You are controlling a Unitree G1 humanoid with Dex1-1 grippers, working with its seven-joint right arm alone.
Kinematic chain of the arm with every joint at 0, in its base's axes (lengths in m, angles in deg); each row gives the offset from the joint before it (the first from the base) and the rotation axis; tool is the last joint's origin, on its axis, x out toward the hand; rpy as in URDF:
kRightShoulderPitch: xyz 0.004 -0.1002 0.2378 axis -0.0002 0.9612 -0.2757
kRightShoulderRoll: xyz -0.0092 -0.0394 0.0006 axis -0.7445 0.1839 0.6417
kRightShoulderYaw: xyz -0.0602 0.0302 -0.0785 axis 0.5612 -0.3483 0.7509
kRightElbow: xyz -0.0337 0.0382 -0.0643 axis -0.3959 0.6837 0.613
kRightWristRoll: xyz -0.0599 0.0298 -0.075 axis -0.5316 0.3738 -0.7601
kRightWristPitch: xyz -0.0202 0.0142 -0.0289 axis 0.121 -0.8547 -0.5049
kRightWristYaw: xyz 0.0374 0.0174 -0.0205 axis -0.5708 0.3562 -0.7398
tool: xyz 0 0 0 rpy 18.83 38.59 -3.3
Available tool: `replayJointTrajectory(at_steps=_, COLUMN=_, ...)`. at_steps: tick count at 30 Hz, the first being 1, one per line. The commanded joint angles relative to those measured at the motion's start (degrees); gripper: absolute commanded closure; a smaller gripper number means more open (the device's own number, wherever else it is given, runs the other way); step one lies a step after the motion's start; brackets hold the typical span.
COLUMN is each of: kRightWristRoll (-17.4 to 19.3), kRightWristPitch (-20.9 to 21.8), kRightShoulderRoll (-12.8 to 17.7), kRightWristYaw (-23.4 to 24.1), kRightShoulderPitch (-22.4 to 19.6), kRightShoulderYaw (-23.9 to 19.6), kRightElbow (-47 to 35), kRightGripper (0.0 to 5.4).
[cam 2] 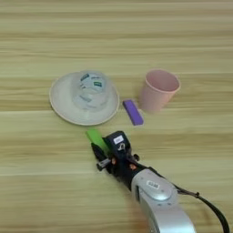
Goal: Move the objects on the table
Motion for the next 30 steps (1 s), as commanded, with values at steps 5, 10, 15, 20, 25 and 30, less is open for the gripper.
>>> replayJointTrajectory(at_steps=5, kRightWristRoll=-0.36, kRightWristPitch=0.93, kRightShoulderRoll=0.4, kRightWristYaw=-0.19, kRightShoulderPitch=-2.17, kRightShoulderYaw=3.5, kRightElbow=-2.09, kRightGripper=4.02)
replayJointTrajectory(at_steps=10, kRightWristRoll=-0.69, kRightWristPitch=0.46, kRightShoulderRoll=-0.52, kRightWristYaw=-0.08, kRightShoulderPitch=-3.39, kRightShoulderYaw=6.76, kRightElbow=-2.51, kRightGripper=4.02)
replayJointTrajectory(at_steps=15, kRightWristRoll=-0.97, kRightWristPitch=-0.14, kRightShoulderRoll=-2.26, kRightWristYaw=0.03, kRightShoulderPitch=-5.84, kRightShoulderYaw=10.44, kRightElbow=-1.46, kRightGripper=4.02)
replayJointTrajectory(at_steps=20, kRightWristRoll=-2.71, kRightWristPitch=0.17, kRightShoulderRoll=-5.22, kRightWristYaw=1.0, kRightShoulderPitch=-9.85, kRightShoulderYaw=14.65, kRightElbow=3.52, kRightGripper=4.02)
replayJointTrajectory(at_steps=25, kRightWristRoll=-4.34, kRightWristPitch=1.18, kRightShoulderRoll=-8.75, kRightWristYaw=2.49, kRightShoulderPitch=-15.48, kRightShoulderYaw=16.48, kRightElbow=10.5, kRightGripper=4.02)
replayJointTrajectory(at_steps=30, kRightWristRoll=-4.32, kRightWristPitch=2.63, kRightShoulderRoll=-12.27, kRightWristYaw=4.13, kRightShoulderPitch=-21.41, kRightShoulderYaw=15.36, kRightElbow=19.13, kRightGripper=4.02)
